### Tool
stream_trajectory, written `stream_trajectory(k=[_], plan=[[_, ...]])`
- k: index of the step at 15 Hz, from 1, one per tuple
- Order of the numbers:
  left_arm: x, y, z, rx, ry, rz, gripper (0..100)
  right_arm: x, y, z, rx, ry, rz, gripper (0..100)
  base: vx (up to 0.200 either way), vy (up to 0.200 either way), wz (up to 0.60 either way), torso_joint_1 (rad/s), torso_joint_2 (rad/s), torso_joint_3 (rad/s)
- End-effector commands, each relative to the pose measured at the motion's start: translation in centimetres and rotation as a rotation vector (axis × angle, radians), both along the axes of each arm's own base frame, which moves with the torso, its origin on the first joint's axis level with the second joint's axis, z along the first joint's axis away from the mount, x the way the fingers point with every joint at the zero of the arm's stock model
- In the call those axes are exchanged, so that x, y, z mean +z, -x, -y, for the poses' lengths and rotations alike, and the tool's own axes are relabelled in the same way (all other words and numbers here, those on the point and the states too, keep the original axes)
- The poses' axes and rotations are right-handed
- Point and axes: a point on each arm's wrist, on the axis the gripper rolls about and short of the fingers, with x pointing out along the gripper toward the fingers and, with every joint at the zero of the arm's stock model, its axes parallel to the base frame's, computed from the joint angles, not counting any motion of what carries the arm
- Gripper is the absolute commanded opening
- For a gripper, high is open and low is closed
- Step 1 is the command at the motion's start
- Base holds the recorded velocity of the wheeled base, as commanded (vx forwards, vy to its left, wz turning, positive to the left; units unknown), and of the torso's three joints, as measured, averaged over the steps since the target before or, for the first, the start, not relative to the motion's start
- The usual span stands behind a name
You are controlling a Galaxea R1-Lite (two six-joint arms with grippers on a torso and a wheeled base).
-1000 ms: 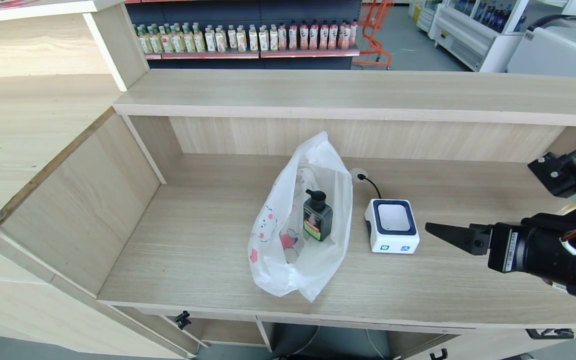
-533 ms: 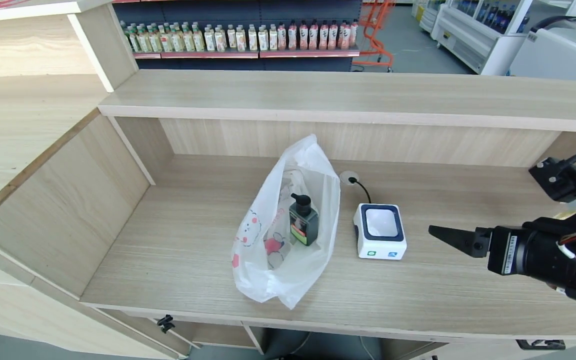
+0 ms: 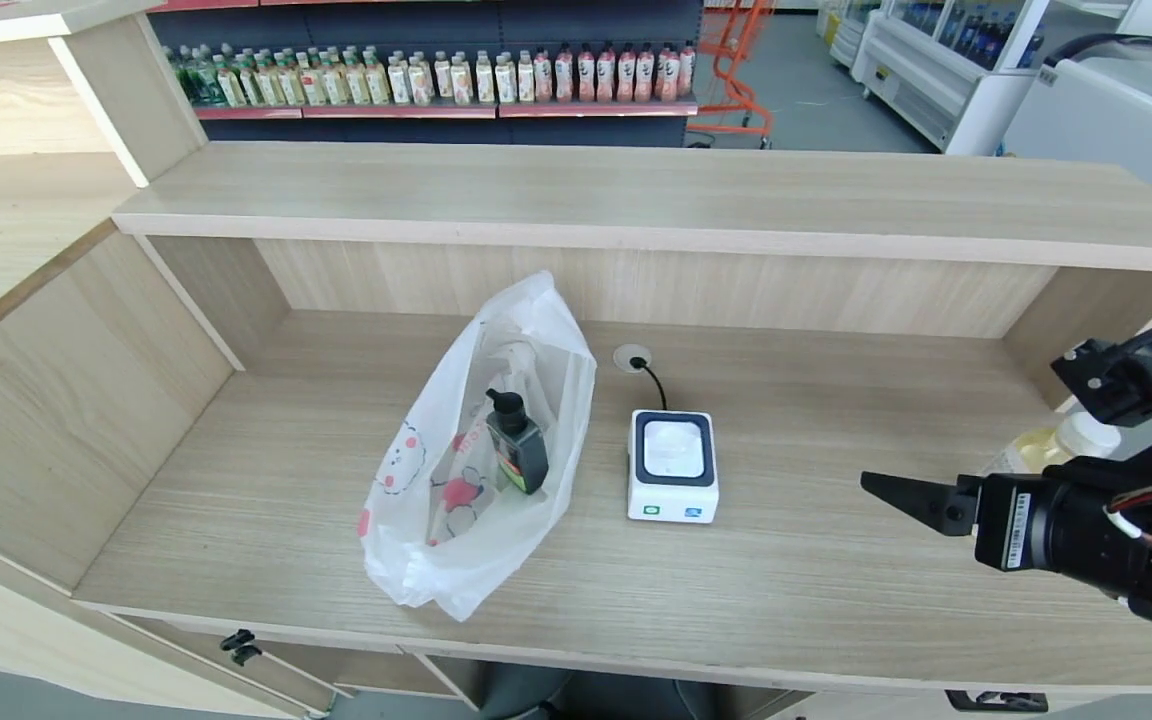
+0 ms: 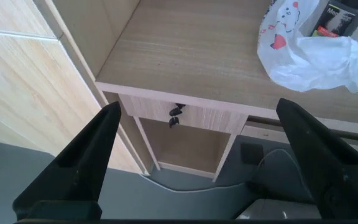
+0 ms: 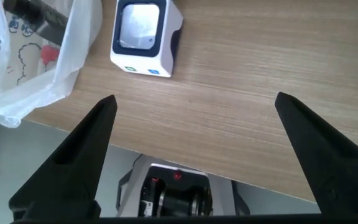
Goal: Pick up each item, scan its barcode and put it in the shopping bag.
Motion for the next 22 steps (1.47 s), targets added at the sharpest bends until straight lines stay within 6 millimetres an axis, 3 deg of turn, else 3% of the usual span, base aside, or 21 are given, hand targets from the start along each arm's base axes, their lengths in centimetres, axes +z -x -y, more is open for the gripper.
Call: stream_trajectory(k=[1,8,13,17,22], plan=[[0.0,0.0,0.0,0.000,0.002,0.002,100,-0.1,-0.1,0.0,-0.004,0.003,-0.005,100,0.000,-0.200,0.00,0.002,-0.01,0.007],[0.0,0.0,0.0,0.001,0.003,0.000,100,-1.6,0.5,0.4,-0.094,0.055,-0.043,100,0.000,-0.200,0.00,0.003,0.00,0.001],[0.0,0.0,0.0,0.000,-0.003,-0.001,100,-3.8,0.9,2.3,-0.346,0.236,-0.190,100,0.000,0.000,0.00,0.000,0.00,0.000],[0.0,0.0,0.0,0.000,-0.003,-0.001,100,-4.5,-0.8,2.8,-0.441,0.256,-0.221,100,0.000,0.000,0.00,0.000,0.00,0.000],[0.0,0.0,0.0,0.000,-0.003,0.001,100,-6.6,-4.3,1.8,-0.444,0.230,-0.200,100,0.000,0.000,0.00,0.000,0.00,0.000]])
